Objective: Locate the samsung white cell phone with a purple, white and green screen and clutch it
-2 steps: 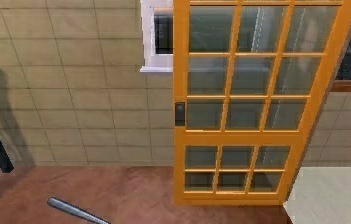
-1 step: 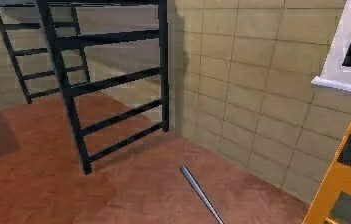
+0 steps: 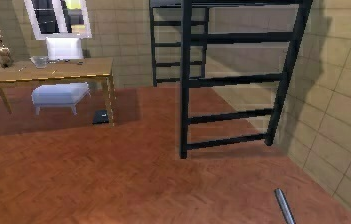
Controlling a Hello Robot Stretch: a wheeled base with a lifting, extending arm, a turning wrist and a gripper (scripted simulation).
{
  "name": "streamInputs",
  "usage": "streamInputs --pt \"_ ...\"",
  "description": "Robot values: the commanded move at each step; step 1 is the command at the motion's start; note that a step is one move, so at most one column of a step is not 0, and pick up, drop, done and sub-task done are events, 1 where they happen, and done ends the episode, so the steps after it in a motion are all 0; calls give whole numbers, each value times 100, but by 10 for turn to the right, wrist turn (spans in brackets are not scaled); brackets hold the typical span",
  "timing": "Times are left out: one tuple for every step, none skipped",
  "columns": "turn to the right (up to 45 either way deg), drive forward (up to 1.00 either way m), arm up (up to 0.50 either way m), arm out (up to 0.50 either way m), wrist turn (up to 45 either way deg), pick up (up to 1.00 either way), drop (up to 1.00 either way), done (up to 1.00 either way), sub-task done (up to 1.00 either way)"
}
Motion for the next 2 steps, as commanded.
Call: streamInputs --pt "-30 0 0 0 0 0 0 0 0" --pt "0 30 0 0 0 0 0 0 0"
